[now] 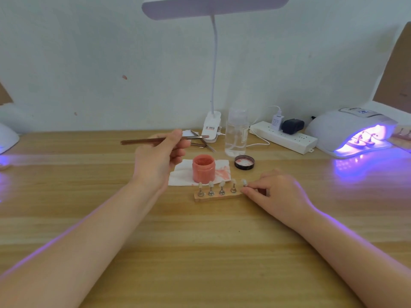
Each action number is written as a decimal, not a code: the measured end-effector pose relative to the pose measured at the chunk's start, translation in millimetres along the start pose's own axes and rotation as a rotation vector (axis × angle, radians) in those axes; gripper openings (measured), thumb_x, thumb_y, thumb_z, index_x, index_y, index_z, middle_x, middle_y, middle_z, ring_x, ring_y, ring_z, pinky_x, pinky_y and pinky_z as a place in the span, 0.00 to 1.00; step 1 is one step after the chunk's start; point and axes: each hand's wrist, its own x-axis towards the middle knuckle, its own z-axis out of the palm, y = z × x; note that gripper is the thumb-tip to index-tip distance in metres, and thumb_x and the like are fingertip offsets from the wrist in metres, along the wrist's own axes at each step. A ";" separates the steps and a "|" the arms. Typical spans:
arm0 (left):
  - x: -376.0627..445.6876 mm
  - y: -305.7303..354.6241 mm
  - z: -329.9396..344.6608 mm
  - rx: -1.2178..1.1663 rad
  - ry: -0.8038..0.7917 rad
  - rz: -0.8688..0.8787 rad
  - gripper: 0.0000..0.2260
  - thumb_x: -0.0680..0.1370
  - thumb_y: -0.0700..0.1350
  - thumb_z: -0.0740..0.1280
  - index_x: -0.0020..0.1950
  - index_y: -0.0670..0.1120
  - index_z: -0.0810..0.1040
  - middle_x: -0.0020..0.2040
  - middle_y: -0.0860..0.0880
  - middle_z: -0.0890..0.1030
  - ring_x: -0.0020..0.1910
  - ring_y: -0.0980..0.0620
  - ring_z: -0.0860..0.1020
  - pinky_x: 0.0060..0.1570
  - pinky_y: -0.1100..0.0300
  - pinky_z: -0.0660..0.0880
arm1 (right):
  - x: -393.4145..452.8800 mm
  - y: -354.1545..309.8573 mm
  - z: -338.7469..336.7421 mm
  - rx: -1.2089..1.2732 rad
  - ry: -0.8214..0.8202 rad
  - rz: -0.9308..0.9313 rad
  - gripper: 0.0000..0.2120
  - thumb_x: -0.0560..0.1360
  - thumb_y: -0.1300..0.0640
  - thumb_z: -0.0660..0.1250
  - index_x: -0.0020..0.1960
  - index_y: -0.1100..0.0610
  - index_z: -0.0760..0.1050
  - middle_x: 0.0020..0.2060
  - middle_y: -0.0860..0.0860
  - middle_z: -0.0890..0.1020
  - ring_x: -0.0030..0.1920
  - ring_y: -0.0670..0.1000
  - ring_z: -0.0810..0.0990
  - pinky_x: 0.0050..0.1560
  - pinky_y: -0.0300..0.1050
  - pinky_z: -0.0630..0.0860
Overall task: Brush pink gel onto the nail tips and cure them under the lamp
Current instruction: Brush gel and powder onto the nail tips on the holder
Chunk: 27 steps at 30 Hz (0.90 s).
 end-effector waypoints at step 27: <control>-70.1 -47.4 19.7 0.586 -0.401 0.660 0.06 0.75 0.38 0.69 0.49 0.46 0.79 0.43 0.55 0.81 0.48 0.67 0.77 0.44 0.75 0.72 | -4.7 -16.2 0.0 0.427 0.369 0.149 0.09 0.72 0.60 0.72 0.42 0.46 0.81 0.30 0.42 0.81 0.34 0.43 0.80 0.40 0.32 0.76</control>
